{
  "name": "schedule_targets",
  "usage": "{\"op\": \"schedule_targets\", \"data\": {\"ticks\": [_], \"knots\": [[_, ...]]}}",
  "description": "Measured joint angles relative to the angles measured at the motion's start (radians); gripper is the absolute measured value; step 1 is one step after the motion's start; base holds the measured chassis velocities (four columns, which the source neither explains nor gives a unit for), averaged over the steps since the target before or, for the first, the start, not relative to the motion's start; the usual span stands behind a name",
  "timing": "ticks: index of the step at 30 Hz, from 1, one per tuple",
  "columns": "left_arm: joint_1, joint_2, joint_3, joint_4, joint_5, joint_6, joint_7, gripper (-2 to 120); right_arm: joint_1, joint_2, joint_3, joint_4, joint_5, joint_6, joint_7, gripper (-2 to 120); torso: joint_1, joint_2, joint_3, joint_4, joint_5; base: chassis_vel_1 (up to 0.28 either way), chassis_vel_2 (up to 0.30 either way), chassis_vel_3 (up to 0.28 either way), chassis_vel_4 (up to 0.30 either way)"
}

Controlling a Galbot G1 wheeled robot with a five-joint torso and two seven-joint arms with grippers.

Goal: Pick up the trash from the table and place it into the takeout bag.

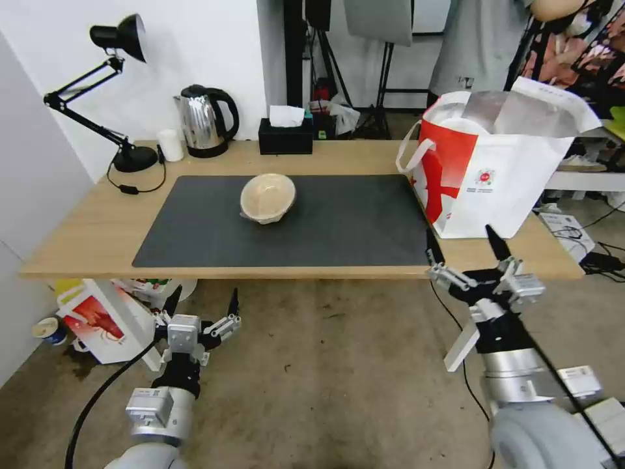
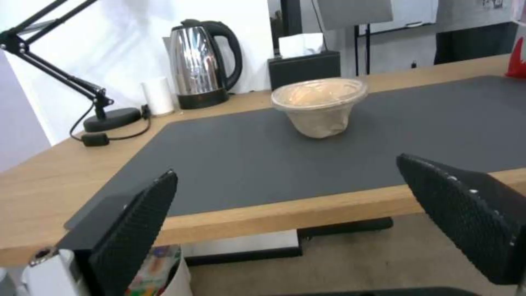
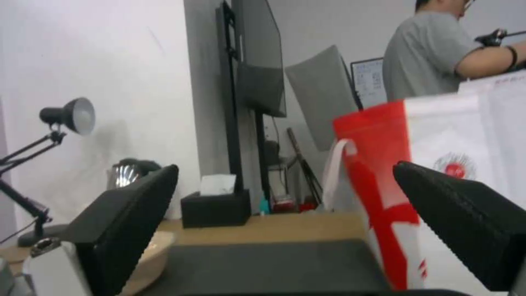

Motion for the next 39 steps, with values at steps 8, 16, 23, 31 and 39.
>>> {"op": "schedule_targets", "data": {"ticks": [8, 16, 23, 31, 39], "knots": [[0.0, 0.0, 0.0, 0.0, 0.0, 0.0, 0.0, 100, -0.029, 0.026, -0.074, -0.024, -0.079, 0.066, 0.018, 100, 0.0, 0.0, 0.0, 0.0001, 0.0, 0.0, 0.0, 0.0, 0.0], [0.0, 0.0, 0.0, 0.0, 0.0, 0.0, 0.0, 100, -0.055, 0.047, -0.106, -0.06, -0.14, 0.152, 0.075, 100, 0.0, 0.0, 0.0, 0.0, 0.0001, 0.0, 0.0, 0.0, 0.0], [0.0, 0.0, 0.0, 0.0, 0.0, 0.0, 0.0, 100, -0.064, 0.064, -0.137, -0.079, -0.18, 0.181, 0.122, 100, 0.0, 0.0, 0.0, 0.0, 0.0, 0.0, 0.0, 0.0, 0.0], [0.0, 0.0, 0.0, 0.0, 0.0, 0.0, 0.0, 100, -0.08, 0.087, -0.162, -0.11, -0.251, 0.211, 0.178, 100, 0.0, 0.0, 0.0, 0.0, 0.0001, 0.0, 0.0, 0.0, 0.0], [0.0, 0.0, 0.0, 0.0, 0.0, 0.0, 0.0, 100, -0.08, 0.094, -0.162, -0.127, -0.259, 0.236, 0.18, 100, 0.0, 0.0, 0.0, 0.0001, 0.0001, 0.0, 0.0, 0.0, 0.0]]}}
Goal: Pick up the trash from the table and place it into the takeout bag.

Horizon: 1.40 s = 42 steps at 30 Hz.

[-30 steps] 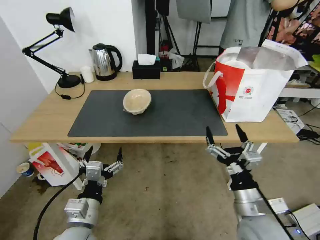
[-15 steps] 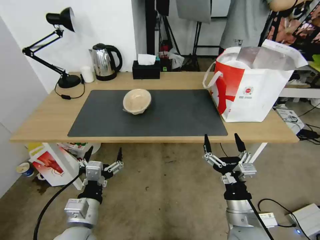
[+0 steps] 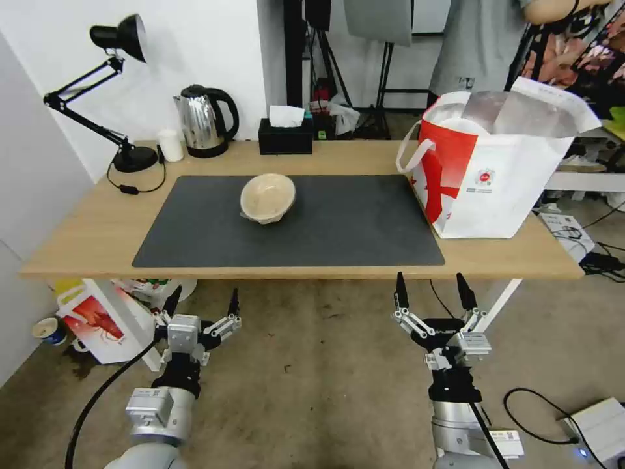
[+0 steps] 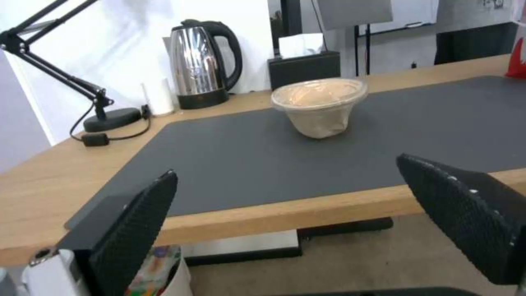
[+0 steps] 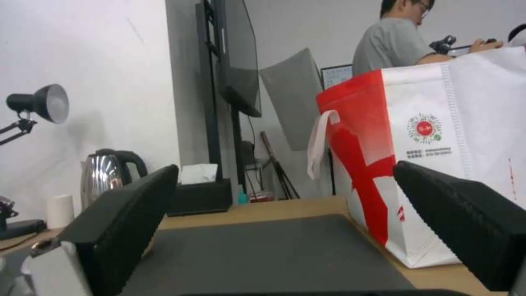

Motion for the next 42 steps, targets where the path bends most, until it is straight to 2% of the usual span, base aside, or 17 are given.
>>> {"op": "schedule_targets", "data": {"ticks": [10, 42], "knots": [[0.0, 0.0, 0.0, 0.0, 0.0, 0.0, 0.0, 100, -0.008, 0.015, 0.008, -0.048, -0.009, 0.047, -0.001, 100, 0.0, 0.0, 0.0, 0.0, 0.0001, 0.0, 0.0, 0.0, 0.0], [0.0, 0.0, 0.0, 0.0, 0.0, 0.0, 0.0, 100, -0.004, -0.008, 0.016, -0.046, -0.015, 0.047, -0.035, 100, 0.0, 0.0, 0.0, 0.0, 0.0, 0.0, 0.0, 0.0, 0.0]]}}
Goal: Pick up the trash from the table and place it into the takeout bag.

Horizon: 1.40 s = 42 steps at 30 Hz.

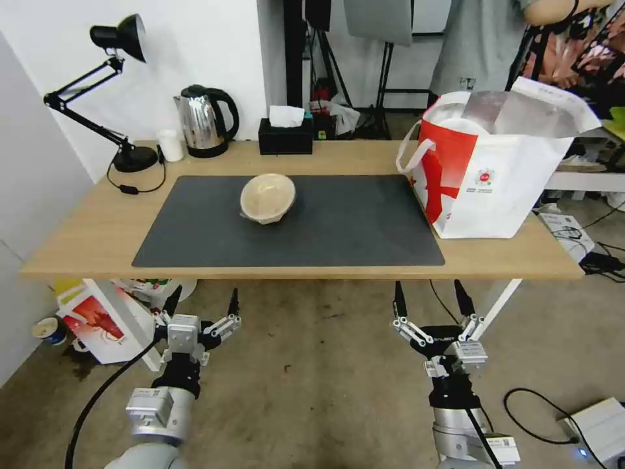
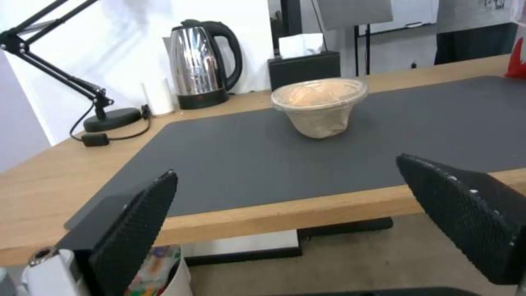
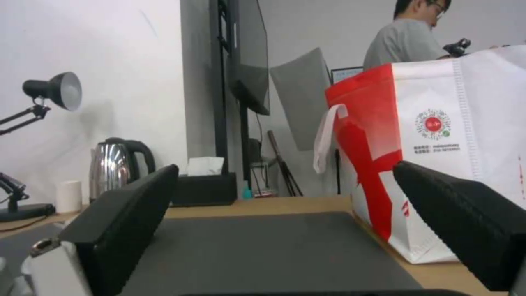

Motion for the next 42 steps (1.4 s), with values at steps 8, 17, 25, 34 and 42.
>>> {"op": "schedule_targets", "data": {"ticks": [8, 17, 25, 34, 42], "knots": [[0.0, 0.0, 0.0, 0.0, 0.0, 0.0, 0.0, 100, -0.001, 0.001, 0.0, 0.002, -0.008, -0.005, 0.0, 100, 0.0, 0.0, 0.0, 0.0, 0.0, 0.0, 0.0, 0.0, 0.0], [0.0, 0.0, 0.0, 0.0, 0.0, 0.0, 0.0, 100, -0.001, 0.001, 0.001, 0.003, -0.008, -0.006, 0.0, 100, 0.0, 0.0, 0.0, 0.0, 0.0, 0.0, 0.0, 0.0, 0.0], [0.0, 0.0, 0.0, 0.0, 0.0, 0.0, 0.0, 100, -0.001, 0.001, 0.001, 0.003, -0.008, -0.006, 0.001, 100, 0.0, 0.0, 0.0, 0.0, 0.0, 0.0, 0.0, 0.0, 0.0], [0.0, 0.0, 0.0, 0.0, 0.0, 0.0, 0.0, 100, -0.001, 0.001, 0.001, 0.003, -0.008, -0.006, 0.001, 100, 0.0, 0.0, 0.0, 0.0, 0.0, 0.0, 0.0, 0.0, 0.0], [0.0, 0.0, 0.0, 0.0, 0.0, 0.0, 0.0, 100, -0.001, 0.001, 0.001, 0.003, -0.008, -0.006, 0.002, 100, 0.0, 0.0, 0.0, 0.0, 0.0, 0.0, 0.0, 0.0, 0.0]]}}
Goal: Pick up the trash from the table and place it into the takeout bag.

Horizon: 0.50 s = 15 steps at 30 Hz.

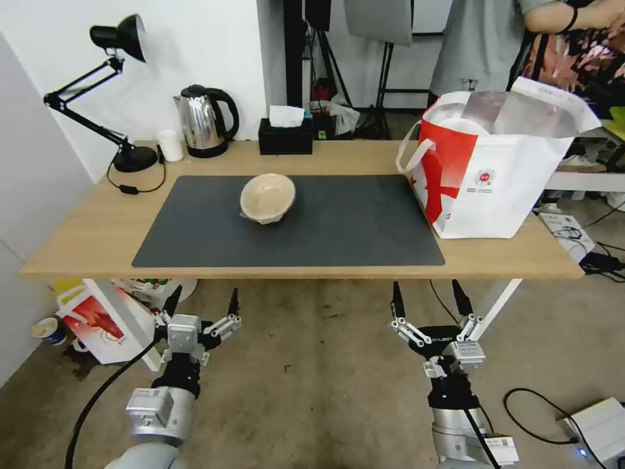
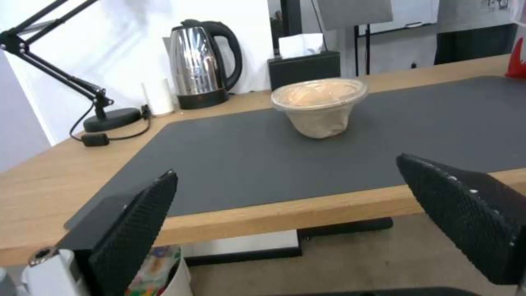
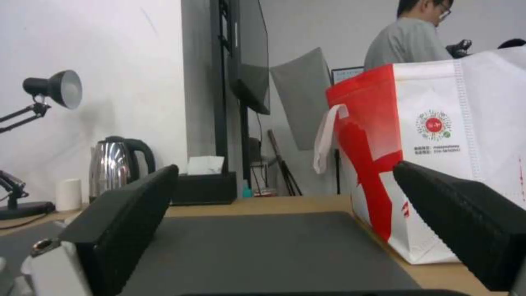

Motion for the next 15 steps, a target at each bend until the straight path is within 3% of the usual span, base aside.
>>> {"op": "schedule_targets", "data": {"ticks": [15], "knots": [[0.0, 0.0, 0.0, 0.0, 0.0, 0.0, 0.0, 100, 0.0, 0.0, 0.0, 0.0, 0.0, 0.0, 0.0, 100, 0.0, 0.0, 0.0, 0.0, 0.0, 0.0, 0.0, 0.0, 0.0]]}}
